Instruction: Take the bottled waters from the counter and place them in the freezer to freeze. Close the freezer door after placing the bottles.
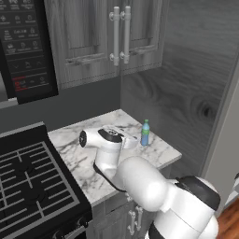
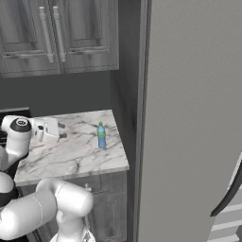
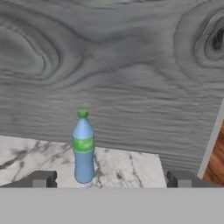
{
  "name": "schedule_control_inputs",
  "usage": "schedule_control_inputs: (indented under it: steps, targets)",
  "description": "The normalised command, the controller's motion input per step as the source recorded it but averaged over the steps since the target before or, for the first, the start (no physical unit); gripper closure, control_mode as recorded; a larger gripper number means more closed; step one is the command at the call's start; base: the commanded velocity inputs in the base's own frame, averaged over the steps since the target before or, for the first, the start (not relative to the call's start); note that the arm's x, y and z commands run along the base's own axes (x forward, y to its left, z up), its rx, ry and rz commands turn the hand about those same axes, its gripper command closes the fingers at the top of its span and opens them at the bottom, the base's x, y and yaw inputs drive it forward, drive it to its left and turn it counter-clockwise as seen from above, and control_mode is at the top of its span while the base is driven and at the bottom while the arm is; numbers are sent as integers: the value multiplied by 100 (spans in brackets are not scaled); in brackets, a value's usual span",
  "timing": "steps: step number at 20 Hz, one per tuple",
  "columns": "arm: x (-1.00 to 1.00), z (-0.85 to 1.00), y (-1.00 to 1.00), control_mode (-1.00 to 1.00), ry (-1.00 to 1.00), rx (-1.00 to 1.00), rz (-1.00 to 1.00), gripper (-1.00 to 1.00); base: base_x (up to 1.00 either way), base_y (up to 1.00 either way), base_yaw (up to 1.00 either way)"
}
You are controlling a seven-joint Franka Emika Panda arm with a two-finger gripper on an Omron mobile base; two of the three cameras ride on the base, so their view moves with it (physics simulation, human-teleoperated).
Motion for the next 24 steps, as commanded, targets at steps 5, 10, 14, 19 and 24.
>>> schedule_control_inputs:
  steps: [5,10,14,19,24]
  targets:
    - [0,-2,-30,-100,0,4,-12,-100,0,0,0]
    - [5,-9,-32,-100,0,1,-9,-100,0,0,0]
    - [7,-22,-23,-100,0,0,-2,-100,0,0,0]
    - [15,-20,-20,-100,0,0,-4,-100,0,0,0]
    - [21,-10,-15,-100,0,0,-3,-100,0,0,0]
